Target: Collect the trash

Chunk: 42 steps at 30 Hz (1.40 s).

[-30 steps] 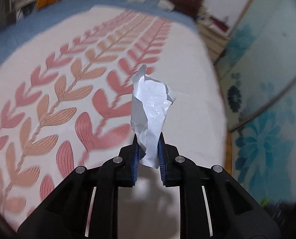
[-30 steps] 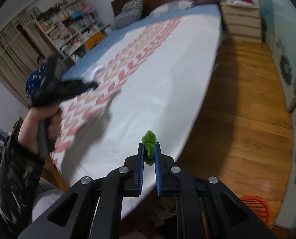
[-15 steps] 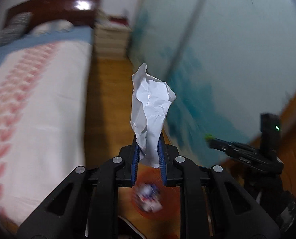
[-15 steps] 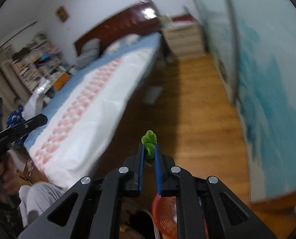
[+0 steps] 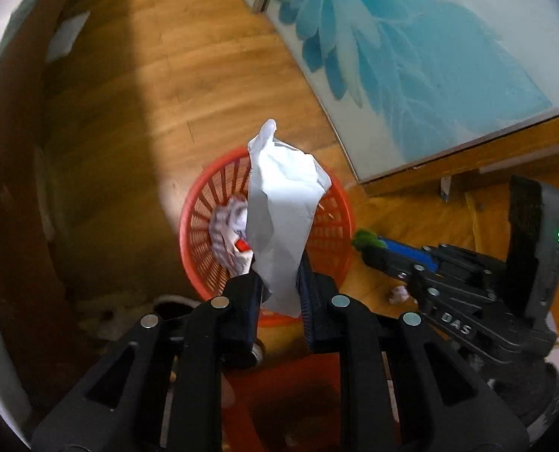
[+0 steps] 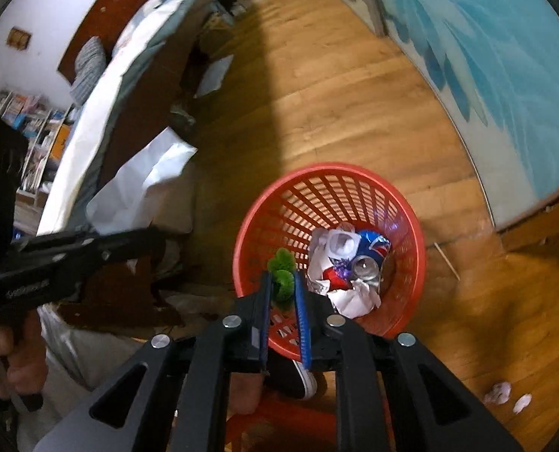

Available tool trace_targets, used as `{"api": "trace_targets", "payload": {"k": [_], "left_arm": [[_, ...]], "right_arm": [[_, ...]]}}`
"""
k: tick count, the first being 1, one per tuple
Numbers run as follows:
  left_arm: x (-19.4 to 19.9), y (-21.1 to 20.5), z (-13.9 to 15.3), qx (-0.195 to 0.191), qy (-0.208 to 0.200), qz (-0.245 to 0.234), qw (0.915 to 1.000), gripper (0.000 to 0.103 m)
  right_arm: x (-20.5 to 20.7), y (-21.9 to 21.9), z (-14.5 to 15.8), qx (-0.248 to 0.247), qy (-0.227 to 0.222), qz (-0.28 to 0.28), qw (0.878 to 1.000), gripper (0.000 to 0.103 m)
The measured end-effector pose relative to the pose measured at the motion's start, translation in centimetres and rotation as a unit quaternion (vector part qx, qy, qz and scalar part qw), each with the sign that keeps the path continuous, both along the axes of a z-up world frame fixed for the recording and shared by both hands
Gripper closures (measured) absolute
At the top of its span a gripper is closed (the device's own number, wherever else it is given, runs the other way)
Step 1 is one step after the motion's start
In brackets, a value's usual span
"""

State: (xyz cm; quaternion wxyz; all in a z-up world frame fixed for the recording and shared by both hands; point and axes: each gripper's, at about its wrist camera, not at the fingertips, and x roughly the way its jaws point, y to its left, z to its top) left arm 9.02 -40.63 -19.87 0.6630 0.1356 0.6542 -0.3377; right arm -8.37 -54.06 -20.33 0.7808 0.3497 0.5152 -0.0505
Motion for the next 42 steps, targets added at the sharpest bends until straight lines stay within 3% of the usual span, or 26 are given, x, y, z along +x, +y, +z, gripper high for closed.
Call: {"api": "trace_targets", "payload": {"k": [1,2,3,4,9,11,14,17,20,23,25,30,37,42], "left_arm": [[-0.3,0.3,-0.2,0.005,-0.002,-0.001,1.0000,0.074],[-0.6,0.5,-0.2,0.010,-0.009,-0.003,0.9999,0.066],[-0.6,0.7,0.3,0.018,-0.028,-0.002,0.9994,0.045],[-0.9,0.8,0.7,0.018,-0.039,0.001,0.9991,0.034],[-0.2,2.6,4.2,-0.026,-0.069,0.032,0.9968,0.029],[-0.1,3.6,5.7,-0.040,-0.078,0.043,0.9953,0.029],[0.0,5.8,9.3,-0.071,-0.109,0.062,0.9896,0.029],[-0.4,9.5,14.7,-0.125,-0.183,0.100,0.9701,0.024],[-1.4,14.4,19.8,-0.158,-0.251,0.131,0.9461,0.012],[-1.6,19.5,22.9,-0.136,-0.298,0.165,0.9305,0.009],[-1.5,23.9,24.2,-0.114,-0.327,0.206,0.9152,0.007],[-1.8,33.4,24.4,-0.092,-0.361,0.285,0.8830,0.006],[-2.6,40.3,22.4,-0.096,-0.357,0.349,0.8613,0.006],[-3.0,41.4,21.1,-0.100,-0.359,0.345,0.8614,0.006]], "right_arm": [[0.3,0.0,-0.5,0.005,0.003,-0.007,1.000,0.068],[0.5,0.1,-0.7,0.008,0.001,-0.013,1.000,0.051],[0.3,0.0,-0.6,0.008,-0.001,-0.017,1.000,0.045],[0.4,0.3,-0.7,0.007,-0.003,-0.018,1.000,0.045],[3.7,2.4,1.3,-0.043,-0.007,0.001,0.999,0.039],[4.1,2.7,3.2,-0.057,-0.016,0.004,0.998,0.037],[5.0,3.4,6.7,-0.076,-0.043,0.007,0.996,0.025],[6.3,5.1,10.7,-0.089,-0.074,0.020,0.993,0.019],[7.8,7.9,15.1,-0.103,-0.118,0.042,0.987,0.007],[9.6,11.9,19.7,-0.112,-0.171,0.067,0.977,0.007],[10.6,15.1,22.6,-0.118,-0.208,0.083,0.967,0.007],[12.2,22.0,26.9,-0.124,-0.279,0.121,0.945,0.007],[14.3,32.3,27.5,-0.136,-0.304,0.166,0.928,0.007],[13.4,37.2,26.1,-0.149,-0.303,0.176,0.925,0.007]]}}
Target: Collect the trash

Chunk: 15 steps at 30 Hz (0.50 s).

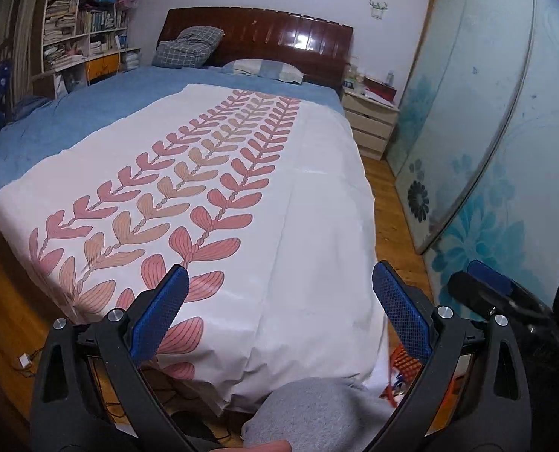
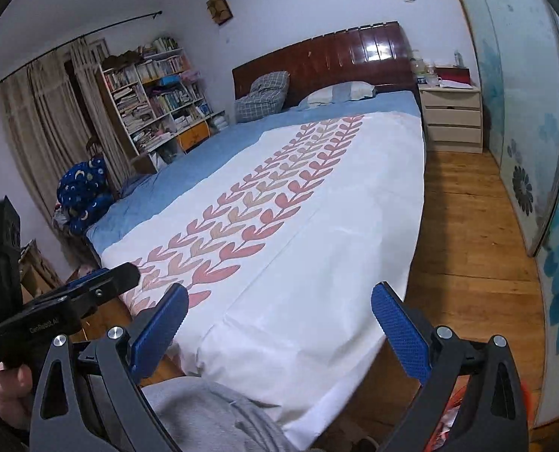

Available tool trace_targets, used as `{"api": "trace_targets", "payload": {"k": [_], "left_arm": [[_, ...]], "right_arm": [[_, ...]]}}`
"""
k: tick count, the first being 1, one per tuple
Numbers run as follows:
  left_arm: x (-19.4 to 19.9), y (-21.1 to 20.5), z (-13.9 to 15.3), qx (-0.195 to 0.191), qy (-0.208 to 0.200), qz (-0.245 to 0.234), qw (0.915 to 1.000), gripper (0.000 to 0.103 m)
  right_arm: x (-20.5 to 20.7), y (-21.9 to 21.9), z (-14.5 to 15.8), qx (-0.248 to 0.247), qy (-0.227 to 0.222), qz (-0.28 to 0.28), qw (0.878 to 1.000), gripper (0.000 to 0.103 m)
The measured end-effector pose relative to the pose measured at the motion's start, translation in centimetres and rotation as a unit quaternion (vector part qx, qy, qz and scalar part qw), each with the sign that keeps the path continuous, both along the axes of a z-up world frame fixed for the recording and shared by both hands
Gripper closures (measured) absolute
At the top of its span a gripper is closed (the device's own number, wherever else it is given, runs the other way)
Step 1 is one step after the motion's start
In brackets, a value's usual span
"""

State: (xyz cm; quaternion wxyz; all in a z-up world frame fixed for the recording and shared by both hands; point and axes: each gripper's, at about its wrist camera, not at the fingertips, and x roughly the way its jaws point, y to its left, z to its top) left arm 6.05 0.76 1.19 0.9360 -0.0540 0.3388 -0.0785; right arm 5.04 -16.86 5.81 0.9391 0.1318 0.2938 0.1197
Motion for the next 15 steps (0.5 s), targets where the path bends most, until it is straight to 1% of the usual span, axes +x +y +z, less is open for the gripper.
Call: {"api": "trace_targets", "payload": {"k": [2,4,6,11,15], "left_arm": [[0.0,0.5,-0.1,0.005,-0.001,0.005,1.0000,0.006],[-0.1,1.2,-0.2,-0.009,-0.001,0.007,0.9999,0.006],[-0.1,1.5,-0.3,-0.015,0.000,0.009,0.9998,0.006],[-0.1,0.7,-0.5,-0.001,0.002,0.006,1.0000,0.006],[-0.1,-0.1,-0.7,0.011,0.002,0.002,0.9999,0.006]], "right_arm": [[-0.2,1.5,-1.2,-0.013,0.009,-0.001,1.000,0.007],[0.0,1.9,-1.5,-0.031,0.014,-0.007,0.999,0.007],[0.3,1.7,-1.7,-0.025,0.013,-0.010,1.000,0.007],[0.6,-0.1,-2.5,0.001,0.032,-0.019,0.999,0.007],[0.5,-0.7,-2.5,-0.004,0.027,-0.020,0.999,0.007]]}}
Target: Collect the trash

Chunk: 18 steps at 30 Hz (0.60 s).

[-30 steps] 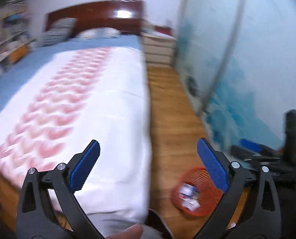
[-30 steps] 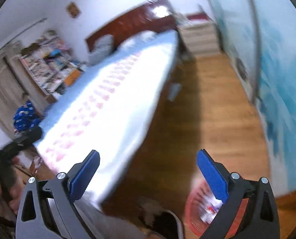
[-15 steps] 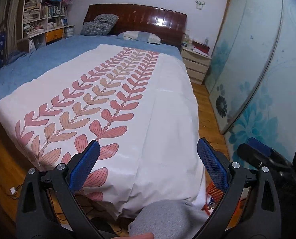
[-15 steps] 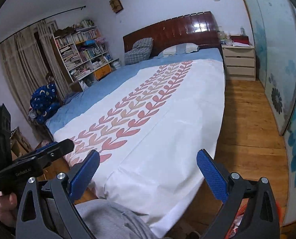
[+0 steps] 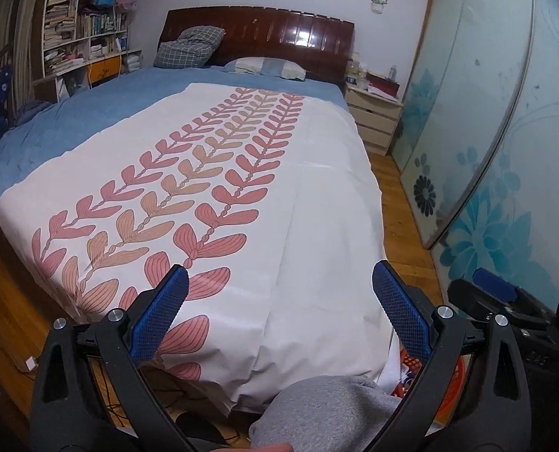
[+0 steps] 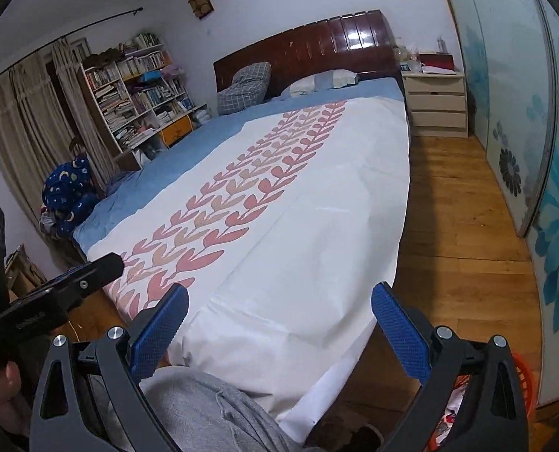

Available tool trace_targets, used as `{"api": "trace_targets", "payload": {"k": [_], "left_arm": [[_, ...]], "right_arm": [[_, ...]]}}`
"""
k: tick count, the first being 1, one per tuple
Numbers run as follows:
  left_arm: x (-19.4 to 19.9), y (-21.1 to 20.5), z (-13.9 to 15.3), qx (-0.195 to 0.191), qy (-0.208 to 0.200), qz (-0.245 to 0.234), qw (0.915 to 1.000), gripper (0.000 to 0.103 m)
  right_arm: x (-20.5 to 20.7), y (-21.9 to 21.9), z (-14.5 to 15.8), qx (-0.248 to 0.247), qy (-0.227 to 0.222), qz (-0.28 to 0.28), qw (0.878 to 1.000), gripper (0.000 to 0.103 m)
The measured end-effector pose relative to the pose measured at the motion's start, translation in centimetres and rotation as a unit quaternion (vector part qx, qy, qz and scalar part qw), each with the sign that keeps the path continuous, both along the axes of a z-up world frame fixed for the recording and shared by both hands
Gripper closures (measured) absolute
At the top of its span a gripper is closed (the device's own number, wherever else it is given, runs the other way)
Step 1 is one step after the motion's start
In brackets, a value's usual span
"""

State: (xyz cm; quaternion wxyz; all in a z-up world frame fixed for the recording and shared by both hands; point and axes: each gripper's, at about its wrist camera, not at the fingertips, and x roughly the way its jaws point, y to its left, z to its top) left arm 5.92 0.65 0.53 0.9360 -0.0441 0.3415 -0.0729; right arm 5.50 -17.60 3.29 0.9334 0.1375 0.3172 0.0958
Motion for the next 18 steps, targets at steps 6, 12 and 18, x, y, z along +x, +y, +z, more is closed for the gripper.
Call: {"api": "trace_targets", "payload": {"k": [6,12,18], "left_arm": [[-0.1,-0.1,0.1,0.002,0.001,0.006,1.0000,0.006],[-0.1,0.1,0.0,-0.002,0.003,0.012,0.9999,0.006],[0.0,0.3,0.0,-0.001,0.006,0.014,0.9999,0.006]], "right_arm": [[-0.8,-0.3,0.6,-0.007,-0.008,0.006,1.000,0.007],[-1.1,0.0,0.6,-0.013,-0.009,0.017,1.000,0.007],[-0.9,0.2,0.4,-0.015,0.000,0.022,1.000,0.007]]}}
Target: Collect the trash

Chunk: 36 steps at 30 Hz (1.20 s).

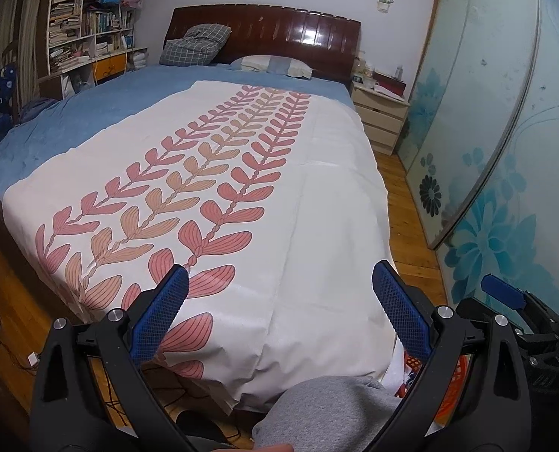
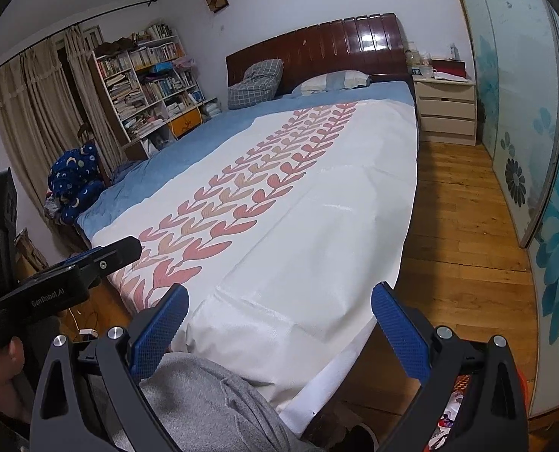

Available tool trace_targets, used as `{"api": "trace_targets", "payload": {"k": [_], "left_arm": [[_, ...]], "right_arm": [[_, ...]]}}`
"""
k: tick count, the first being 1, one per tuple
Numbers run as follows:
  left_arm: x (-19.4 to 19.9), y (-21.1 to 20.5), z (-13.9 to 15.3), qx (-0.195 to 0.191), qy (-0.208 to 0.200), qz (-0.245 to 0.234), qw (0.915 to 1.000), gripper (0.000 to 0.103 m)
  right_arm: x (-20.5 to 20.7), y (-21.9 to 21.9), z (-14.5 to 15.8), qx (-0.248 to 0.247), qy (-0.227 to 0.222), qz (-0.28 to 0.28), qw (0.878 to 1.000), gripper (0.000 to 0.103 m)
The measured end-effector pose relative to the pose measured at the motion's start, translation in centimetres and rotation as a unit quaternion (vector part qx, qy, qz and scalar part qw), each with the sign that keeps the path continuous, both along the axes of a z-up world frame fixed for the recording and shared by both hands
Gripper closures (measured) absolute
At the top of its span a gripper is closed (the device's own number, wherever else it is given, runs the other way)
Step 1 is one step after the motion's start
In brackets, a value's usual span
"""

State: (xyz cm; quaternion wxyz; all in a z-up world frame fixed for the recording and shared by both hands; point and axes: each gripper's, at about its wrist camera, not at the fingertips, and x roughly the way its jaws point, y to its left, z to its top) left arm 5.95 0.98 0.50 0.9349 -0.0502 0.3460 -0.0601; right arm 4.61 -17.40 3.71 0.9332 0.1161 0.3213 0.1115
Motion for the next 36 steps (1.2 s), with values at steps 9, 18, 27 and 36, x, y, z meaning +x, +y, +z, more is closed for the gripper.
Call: {"api": "trace_targets", "payload": {"k": [9,18,27,36], "left_arm": [[0.1,0.6,-0.1,-0.008,0.004,0.006,0.9999,0.006],[0.1,0.8,-0.1,-0.008,0.006,0.008,0.9999,0.006],[0.0,0.9,0.0,-0.014,-0.001,0.006,0.9999,0.006],[0.3,1.8,-0.2,-0.026,0.008,0.021,0.9994,0.006]], "right_arm": [[0.3,0.2,-0.3,0.000,0.007,0.001,1.000,0.007],[0.3,0.2,-0.3,0.002,0.009,0.002,1.000,0.007],[0.4,0.2,-0.8,0.004,0.014,0.005,1.000,0.007],[0.5,0.5,-1.0,0.006,0.017,0.006,1.000,0.007]]}}
